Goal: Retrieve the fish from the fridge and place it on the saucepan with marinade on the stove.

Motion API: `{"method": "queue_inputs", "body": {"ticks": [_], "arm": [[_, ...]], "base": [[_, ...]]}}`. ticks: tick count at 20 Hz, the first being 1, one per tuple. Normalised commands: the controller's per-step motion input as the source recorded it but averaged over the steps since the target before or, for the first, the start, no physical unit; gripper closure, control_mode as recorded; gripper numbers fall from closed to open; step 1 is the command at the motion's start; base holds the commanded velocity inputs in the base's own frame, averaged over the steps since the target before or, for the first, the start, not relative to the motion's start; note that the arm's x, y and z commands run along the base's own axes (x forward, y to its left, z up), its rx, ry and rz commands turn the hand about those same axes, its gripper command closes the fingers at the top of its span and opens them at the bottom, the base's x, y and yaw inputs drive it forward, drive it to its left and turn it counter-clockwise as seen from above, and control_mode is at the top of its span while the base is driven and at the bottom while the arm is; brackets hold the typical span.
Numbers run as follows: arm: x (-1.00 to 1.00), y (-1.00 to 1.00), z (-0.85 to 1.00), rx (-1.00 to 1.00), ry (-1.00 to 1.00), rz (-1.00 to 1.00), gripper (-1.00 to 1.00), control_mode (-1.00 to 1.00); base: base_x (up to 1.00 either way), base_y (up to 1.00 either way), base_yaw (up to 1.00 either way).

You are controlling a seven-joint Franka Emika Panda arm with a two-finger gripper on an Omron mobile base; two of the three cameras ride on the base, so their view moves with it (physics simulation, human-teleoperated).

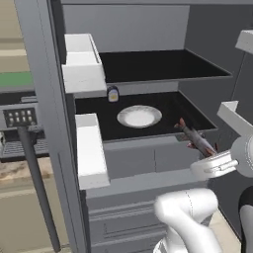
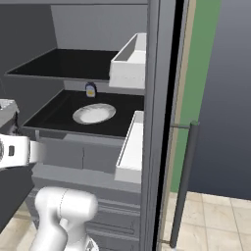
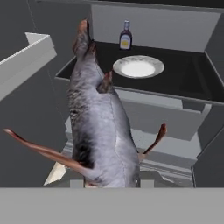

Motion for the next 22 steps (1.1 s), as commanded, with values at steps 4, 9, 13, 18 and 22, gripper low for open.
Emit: {"method": "queue_inputs", "body": {"ticks": [4,9,13,18,22], "arm": [[0.00,0.00,0.00,0.00,0.00,0.00,1.00,1.00],[0.00,0.00,0.00,0.00,0.00,0.00,1.00,1.00],[0.00,0.00,0.00,0.00,0.00,0.00,1.00,1.00],[0.00,0.00,0.00,0.00,0.00,0.00,1.00,1.00],[0.00,0.00,0.00,0.00,0.00,0.00,1.00,1.00]], "base": [[-0.83,-0.18,-0.01],[-0.78,-0.07,0.00],[-0.68,0.00,0.00],[-0.42,0.00,0.03],[-0.32,0.00,0.12]]}}
